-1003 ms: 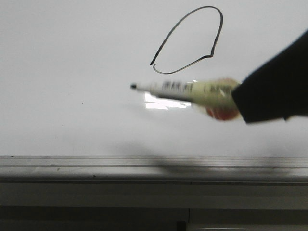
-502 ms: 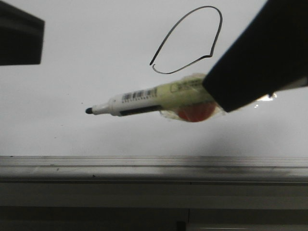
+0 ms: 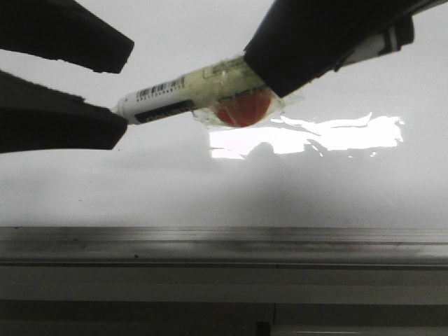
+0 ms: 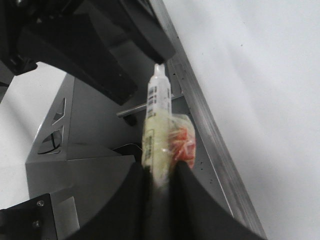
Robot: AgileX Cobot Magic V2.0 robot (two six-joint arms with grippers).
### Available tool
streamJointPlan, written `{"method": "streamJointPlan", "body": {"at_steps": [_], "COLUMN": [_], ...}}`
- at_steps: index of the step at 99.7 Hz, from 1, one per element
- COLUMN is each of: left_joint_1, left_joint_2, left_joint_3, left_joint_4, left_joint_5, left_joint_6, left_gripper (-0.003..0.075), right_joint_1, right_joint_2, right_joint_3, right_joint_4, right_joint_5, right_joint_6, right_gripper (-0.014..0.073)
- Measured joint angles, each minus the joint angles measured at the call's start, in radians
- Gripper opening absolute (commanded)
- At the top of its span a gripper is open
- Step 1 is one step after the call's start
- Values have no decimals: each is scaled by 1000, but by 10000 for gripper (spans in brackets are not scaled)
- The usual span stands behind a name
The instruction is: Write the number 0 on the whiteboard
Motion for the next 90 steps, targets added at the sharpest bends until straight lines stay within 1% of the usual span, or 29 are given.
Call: {"method": "streamJointPlan", "body": {"at_steps": [9, 31, 53, 74, 81, 90], "left_joint_1": [-19, -32, -32, -32, -32, -32], "left_joint_2": [0, 3, 12, 12, 12, 12], "left_joint_3": [0, 0, 0, 0, 0, 0], "left_joint_4": [0, 0, 0, 0, 0, 0], "left_joint_5": [31, 44, 46, 19, 16, 14], "left_joint_6": [0, 0, 0, 0, 0, 0], "left_gripper": [338, 294, 293, 288, 231, 75], "right_joint_1": [0, 2, 58, 62, 62, 62], "right_joint_2": [0, 2, 2, 2, 2, 2], "right_joint_3": [0, -2, -2, -2, -2, -2], "right_joint_4": [0, 23, 32, 32, 32, 32], "right_joint_5": [0, 0, -27, -46, -46, -46], "right_joint_6": [0, 0, -3, -3, -3, -3], "right_gripper": [-68, -68, -68, -68, -68, -68]}}
